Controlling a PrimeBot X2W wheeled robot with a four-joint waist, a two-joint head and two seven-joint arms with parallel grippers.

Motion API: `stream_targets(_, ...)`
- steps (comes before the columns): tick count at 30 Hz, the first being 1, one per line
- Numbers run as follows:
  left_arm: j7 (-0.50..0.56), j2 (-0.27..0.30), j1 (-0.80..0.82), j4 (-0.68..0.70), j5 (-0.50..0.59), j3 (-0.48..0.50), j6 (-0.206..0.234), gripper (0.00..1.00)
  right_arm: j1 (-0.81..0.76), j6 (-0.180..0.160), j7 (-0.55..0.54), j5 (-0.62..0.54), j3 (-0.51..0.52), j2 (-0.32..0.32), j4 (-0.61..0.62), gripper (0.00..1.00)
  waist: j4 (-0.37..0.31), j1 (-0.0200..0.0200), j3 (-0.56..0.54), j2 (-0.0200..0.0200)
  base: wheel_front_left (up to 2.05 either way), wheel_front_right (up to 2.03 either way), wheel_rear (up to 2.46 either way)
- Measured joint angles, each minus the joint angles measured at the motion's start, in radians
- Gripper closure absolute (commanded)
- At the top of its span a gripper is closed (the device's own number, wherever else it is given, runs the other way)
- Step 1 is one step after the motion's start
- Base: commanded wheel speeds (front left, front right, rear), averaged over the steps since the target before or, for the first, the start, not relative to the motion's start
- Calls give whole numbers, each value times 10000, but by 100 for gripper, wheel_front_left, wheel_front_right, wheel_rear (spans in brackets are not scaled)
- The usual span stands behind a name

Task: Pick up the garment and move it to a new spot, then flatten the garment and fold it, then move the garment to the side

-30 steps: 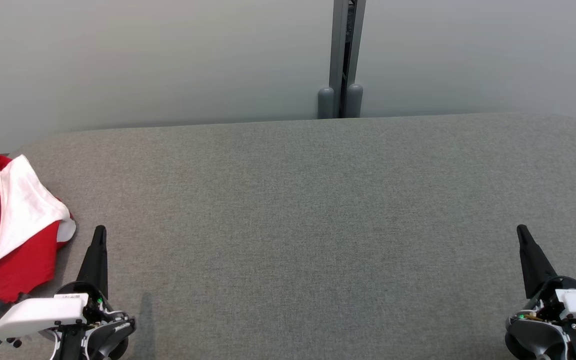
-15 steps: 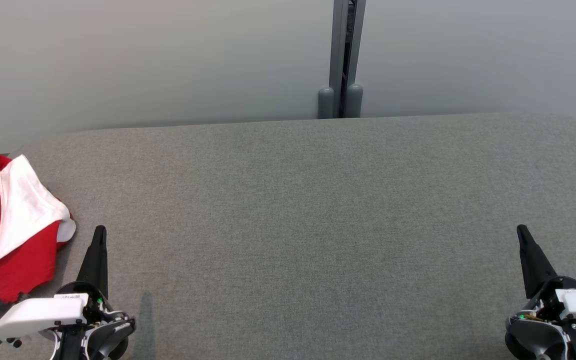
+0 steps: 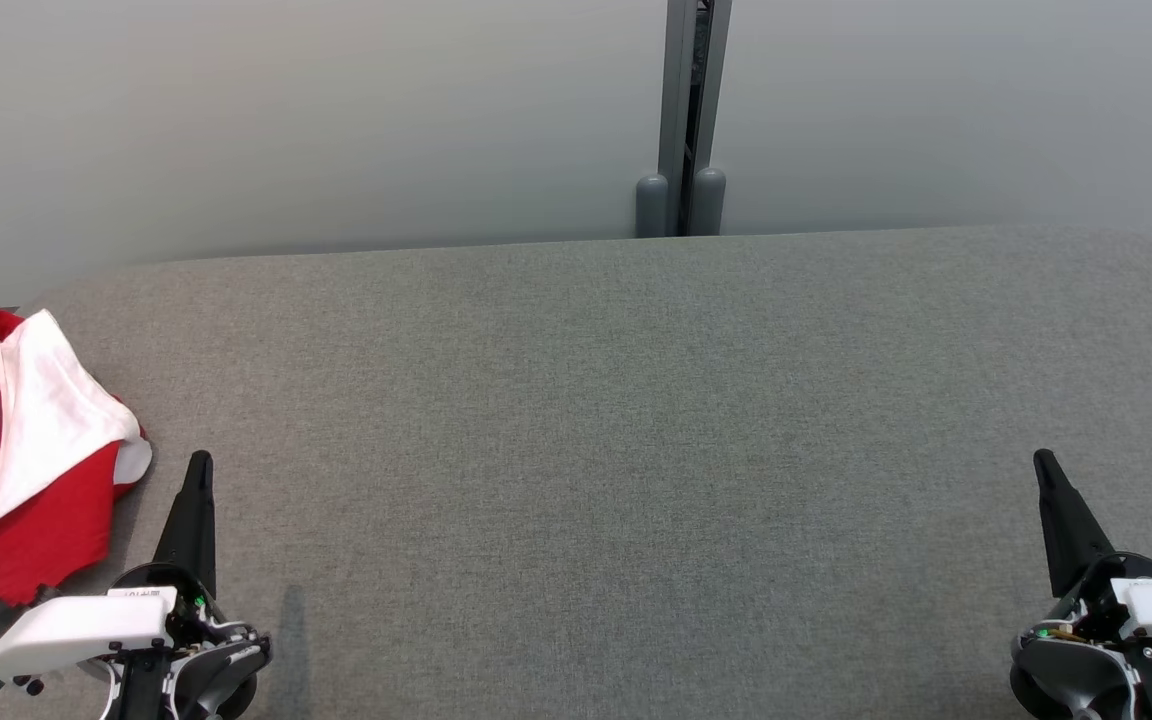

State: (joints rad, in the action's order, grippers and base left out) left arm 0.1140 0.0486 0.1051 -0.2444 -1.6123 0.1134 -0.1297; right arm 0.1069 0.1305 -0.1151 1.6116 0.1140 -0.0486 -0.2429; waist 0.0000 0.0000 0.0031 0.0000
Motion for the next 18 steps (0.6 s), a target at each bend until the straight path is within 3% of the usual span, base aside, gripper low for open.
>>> stream_targets(18, 0, 0, 0, 0, 0, 0, 0, 100, 0, 0, 0, 0, 0, 0, 0, 100, 0, 0, 0, 0, 0, 0, 0)
